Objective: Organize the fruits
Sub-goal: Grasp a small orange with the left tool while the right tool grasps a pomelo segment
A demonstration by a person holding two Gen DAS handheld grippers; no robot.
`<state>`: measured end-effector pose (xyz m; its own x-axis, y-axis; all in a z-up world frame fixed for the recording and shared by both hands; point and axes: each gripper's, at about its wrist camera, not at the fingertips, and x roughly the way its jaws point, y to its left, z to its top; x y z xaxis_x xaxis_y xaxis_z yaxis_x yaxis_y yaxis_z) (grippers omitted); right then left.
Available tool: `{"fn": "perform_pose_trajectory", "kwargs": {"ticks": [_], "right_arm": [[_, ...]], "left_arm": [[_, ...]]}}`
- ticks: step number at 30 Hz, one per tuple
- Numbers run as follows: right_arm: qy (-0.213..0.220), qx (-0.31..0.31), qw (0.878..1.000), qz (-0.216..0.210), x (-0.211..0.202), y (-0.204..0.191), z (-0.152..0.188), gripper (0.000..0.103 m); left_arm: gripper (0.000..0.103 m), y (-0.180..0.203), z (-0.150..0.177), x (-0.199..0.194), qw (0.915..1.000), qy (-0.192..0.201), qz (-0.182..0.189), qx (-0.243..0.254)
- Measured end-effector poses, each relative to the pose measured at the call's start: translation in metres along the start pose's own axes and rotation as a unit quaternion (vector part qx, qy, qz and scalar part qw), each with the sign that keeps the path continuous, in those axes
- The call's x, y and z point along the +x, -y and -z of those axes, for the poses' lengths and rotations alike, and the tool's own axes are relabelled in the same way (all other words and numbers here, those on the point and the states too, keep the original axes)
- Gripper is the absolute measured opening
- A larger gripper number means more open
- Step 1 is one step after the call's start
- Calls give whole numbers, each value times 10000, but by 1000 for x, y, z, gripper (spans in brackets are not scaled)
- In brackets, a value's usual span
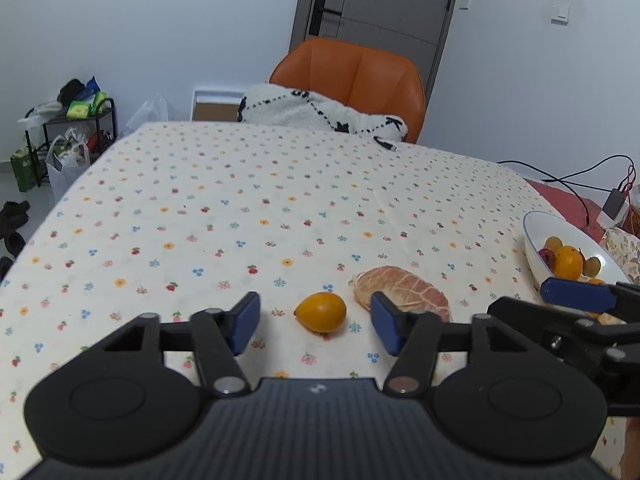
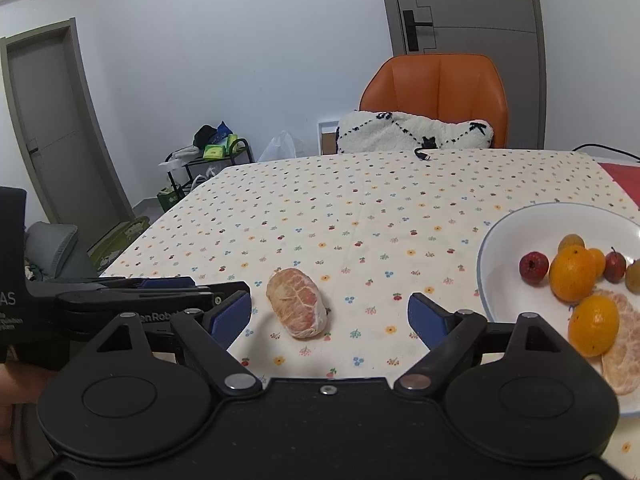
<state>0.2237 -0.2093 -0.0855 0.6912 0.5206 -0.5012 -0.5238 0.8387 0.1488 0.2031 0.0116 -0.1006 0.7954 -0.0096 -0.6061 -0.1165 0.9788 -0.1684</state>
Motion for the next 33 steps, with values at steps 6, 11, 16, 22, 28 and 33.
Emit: {"fn": "perform_pose_trajectory", "kwargs": {"ticks": [6,11,16,22,28,33], "right_arm": [[-45,-10,10000,32,4,-1,-5,85],[-164,-102,9998,36,16,-7,-5,85],[-300,-268,9992,73,33,-16,-8,80],[-456,-381,9982,67,51,-26,-10,72],[-650,-572,9962,-21,67,-37,-7,55],[-630,-680,9956,99,69,-37,-2,33]], "left_arm": [[26,-11,-1,1,9997,-24,80,-225],[26,-25,-4,-8,9992,75,57,-398],[26,-38,-3,-14,9987,100,63,-502],[26,-52,-5,-19,9978,174,64,-637],[26,-60,-2,-21,9973,137,52,-715],[26,-54,-1,-26,9971,186,120,-725]]}}
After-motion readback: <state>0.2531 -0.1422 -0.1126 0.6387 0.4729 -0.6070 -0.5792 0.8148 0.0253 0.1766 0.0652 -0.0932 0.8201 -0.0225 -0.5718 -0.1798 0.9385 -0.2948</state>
